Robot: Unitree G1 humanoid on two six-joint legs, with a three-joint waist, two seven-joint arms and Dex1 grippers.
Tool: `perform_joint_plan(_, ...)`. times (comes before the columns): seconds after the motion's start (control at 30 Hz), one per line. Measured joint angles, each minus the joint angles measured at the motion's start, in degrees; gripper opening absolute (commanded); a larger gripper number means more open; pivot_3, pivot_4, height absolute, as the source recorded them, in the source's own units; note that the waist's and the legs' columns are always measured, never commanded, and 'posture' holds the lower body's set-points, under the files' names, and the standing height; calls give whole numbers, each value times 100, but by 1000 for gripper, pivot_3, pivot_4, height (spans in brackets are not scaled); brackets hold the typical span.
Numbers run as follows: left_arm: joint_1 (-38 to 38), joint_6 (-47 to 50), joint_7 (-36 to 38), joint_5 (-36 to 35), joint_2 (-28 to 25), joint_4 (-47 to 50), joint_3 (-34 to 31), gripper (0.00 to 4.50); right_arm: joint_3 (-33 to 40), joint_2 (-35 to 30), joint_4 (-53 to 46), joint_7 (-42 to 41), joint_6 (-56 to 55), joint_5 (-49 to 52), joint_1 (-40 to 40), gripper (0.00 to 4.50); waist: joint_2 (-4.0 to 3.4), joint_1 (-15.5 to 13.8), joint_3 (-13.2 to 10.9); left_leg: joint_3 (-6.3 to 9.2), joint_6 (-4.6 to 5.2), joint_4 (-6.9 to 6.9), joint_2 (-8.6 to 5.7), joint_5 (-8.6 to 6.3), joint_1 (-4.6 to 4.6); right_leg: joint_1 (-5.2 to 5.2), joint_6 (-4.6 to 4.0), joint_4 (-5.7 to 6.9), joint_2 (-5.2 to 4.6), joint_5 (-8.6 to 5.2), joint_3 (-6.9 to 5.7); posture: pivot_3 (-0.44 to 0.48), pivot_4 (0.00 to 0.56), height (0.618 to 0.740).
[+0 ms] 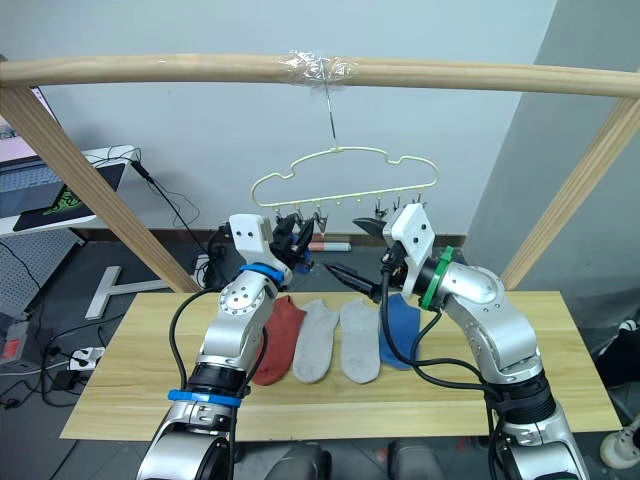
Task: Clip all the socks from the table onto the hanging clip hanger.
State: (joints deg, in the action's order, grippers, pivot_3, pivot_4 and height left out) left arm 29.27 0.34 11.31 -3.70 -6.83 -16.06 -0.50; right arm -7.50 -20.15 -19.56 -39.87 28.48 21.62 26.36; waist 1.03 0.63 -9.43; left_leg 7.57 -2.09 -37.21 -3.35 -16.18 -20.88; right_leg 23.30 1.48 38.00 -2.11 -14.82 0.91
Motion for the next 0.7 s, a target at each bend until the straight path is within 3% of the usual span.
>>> perform_joint_plan(0.7,0,-99,-68,112,-25,-1,1,1598,-1,1,-47,16,30,0,-7,4500,0,3,0,0,0,-1,0,0,0,0,0,1,0,0,0,-44,156,740)
